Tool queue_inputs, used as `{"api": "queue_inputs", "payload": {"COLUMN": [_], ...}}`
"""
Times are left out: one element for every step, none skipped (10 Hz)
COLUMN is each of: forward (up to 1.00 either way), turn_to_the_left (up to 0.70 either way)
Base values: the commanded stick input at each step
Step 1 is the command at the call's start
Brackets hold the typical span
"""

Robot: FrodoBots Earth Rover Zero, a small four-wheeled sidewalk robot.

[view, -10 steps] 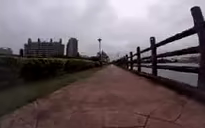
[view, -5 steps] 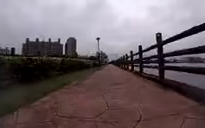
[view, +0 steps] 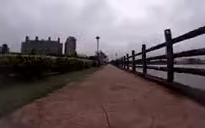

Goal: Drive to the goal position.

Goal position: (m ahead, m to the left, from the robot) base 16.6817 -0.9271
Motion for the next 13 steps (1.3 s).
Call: {"api": "queue_inputs", "payload": {"forward": [1.0,1.0,1.0,1.0,1.0,1.0,1.0,1.0,1.0,1.0,1.0,1.0,1.0], "turn_to_the_left": [0.0,0.0,0.0,0.0,0.0,0.0,0.0,0.0,0.0,0.0,0.0,0.0,0.0]}}
